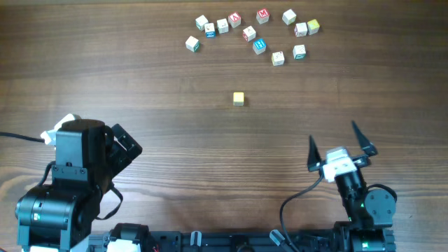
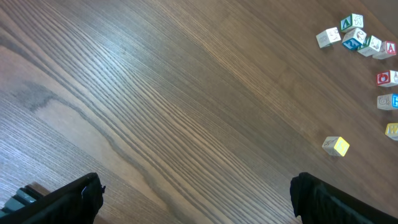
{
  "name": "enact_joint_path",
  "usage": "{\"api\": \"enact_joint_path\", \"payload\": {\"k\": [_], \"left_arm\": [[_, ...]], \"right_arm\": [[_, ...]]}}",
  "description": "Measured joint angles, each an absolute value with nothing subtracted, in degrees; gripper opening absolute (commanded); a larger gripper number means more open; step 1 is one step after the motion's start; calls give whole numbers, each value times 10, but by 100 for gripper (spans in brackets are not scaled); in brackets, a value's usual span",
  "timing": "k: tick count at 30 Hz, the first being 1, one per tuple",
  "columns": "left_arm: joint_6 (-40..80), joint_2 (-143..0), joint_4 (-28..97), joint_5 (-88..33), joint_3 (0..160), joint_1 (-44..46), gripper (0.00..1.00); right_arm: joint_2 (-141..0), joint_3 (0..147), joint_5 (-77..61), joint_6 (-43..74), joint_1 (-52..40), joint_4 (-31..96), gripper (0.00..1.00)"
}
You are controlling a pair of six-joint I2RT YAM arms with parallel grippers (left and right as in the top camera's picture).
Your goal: Form a tower
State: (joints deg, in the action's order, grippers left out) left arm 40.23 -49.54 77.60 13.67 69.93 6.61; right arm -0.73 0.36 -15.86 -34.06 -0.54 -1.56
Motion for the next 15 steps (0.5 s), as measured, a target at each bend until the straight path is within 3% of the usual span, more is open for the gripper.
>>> {"api": "enact_joint_path", "payload": {"k": [9,12,15], "left_arm": [[403,-495,776,114,699,66,100],[403,-495,776,110,699,66,100],[404,-495,776,110,699,66,100]], "right_arm": [[-7,4,-713,-375,-4,-14,100],[-7,4,-843,-375,-4,-13,100],[-7,4,-880,-376,-4,-13,100]]}}
